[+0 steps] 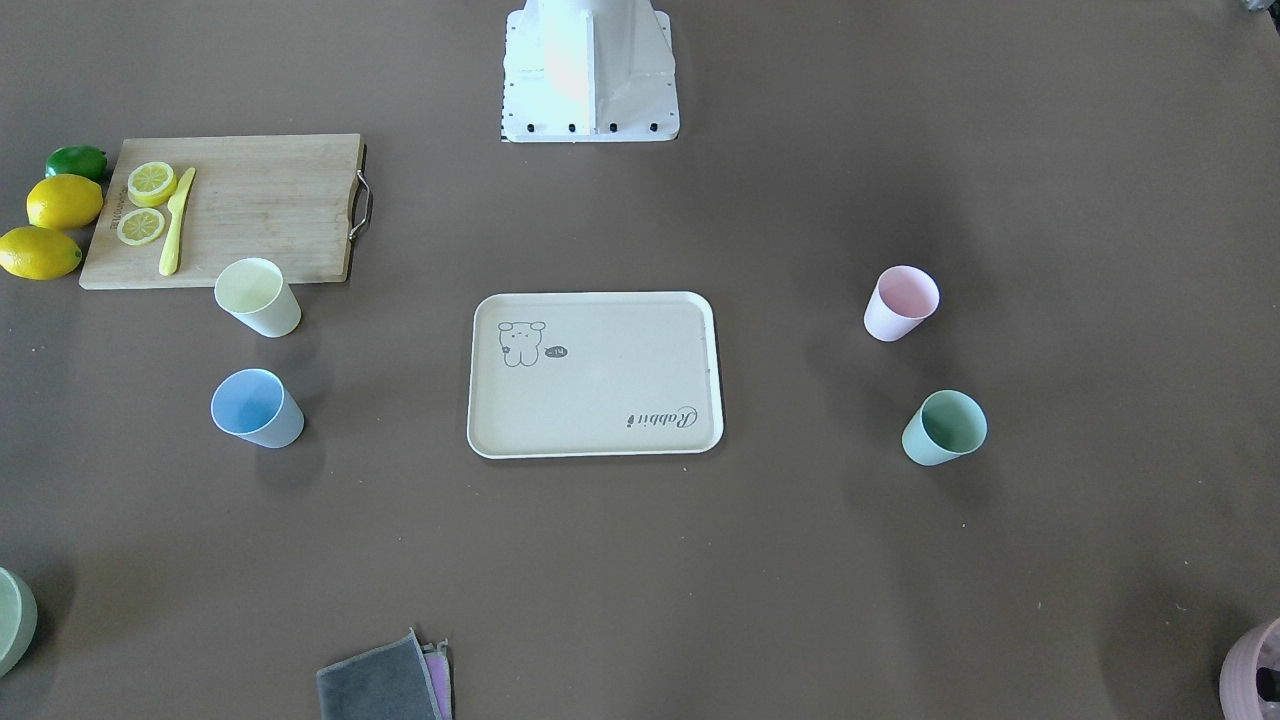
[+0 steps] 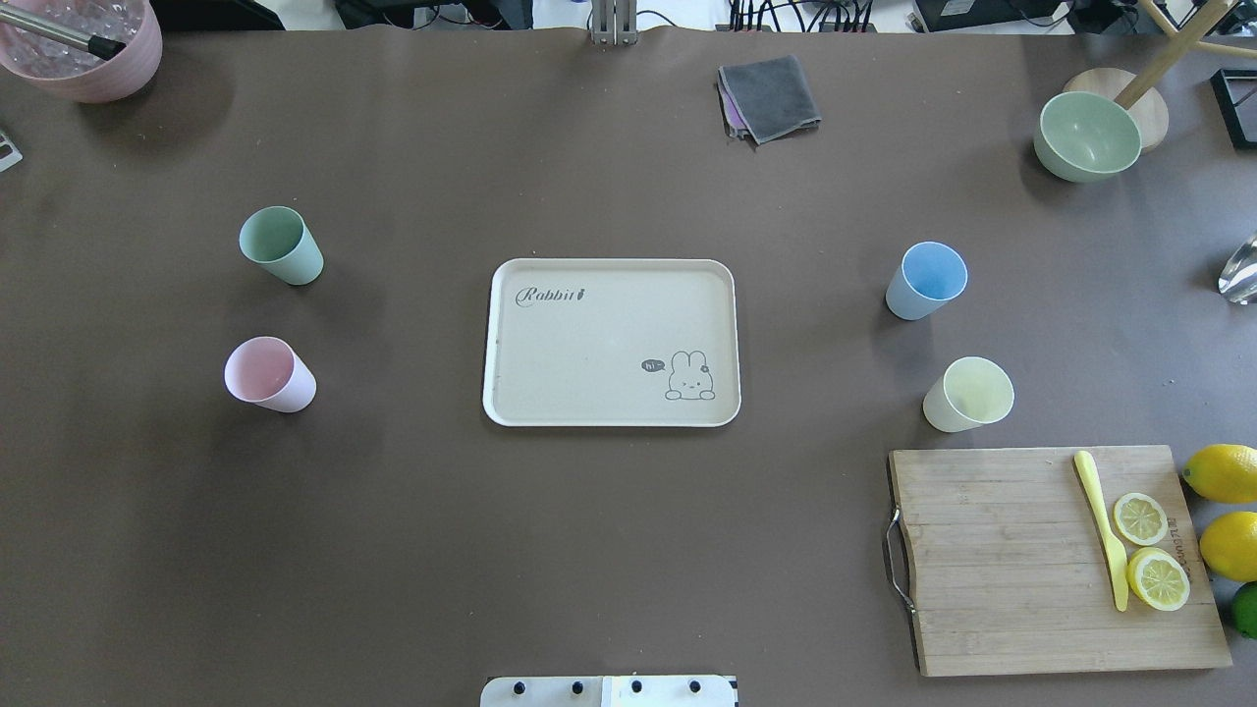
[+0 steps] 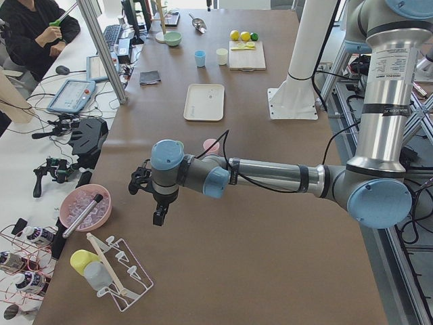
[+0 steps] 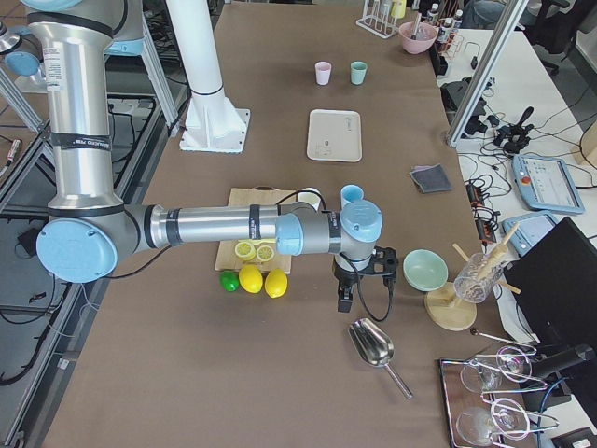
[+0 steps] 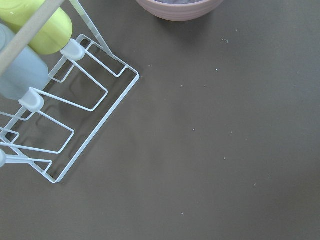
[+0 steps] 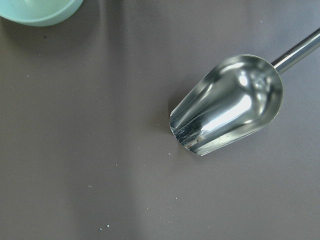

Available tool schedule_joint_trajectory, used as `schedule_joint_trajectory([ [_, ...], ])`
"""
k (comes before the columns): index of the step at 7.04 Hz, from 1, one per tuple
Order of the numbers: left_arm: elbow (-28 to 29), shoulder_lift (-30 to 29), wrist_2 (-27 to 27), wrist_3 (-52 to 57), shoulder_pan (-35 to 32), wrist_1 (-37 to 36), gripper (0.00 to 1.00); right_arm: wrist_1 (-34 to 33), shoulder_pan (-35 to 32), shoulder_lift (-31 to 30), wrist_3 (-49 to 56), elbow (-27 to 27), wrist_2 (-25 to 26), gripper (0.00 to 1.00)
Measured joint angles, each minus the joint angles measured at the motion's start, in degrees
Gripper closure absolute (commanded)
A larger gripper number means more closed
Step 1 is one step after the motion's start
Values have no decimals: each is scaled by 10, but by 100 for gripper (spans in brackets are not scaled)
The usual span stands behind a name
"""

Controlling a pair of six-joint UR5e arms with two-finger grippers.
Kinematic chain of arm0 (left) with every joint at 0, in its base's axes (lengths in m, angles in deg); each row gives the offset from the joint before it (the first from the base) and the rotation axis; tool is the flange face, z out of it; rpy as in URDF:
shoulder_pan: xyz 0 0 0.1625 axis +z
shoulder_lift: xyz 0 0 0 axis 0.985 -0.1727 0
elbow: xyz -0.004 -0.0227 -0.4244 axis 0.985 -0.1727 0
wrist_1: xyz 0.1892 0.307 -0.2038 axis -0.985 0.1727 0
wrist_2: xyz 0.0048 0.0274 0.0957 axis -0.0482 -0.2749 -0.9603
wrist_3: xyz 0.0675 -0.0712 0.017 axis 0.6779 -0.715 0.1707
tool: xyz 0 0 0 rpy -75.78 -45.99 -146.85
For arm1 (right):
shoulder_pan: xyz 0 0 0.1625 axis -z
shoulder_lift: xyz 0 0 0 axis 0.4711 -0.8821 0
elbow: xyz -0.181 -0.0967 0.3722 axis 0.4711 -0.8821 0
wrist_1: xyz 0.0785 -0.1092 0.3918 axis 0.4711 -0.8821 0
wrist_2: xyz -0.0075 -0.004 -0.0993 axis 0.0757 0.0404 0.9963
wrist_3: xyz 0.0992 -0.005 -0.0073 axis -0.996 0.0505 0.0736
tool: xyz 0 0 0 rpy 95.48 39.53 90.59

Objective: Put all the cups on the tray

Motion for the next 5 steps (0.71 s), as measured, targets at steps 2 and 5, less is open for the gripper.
schedule_joint_trajectory([
  [2, -2, 7, 0, -1, 0, 2, 2, 0, 0, 0, 0, -1, 1, 0],
  [5, -1, 11, 0, -2, 1, 2, 2, 1, 0, 2, 0, 0, 0, 0],
])
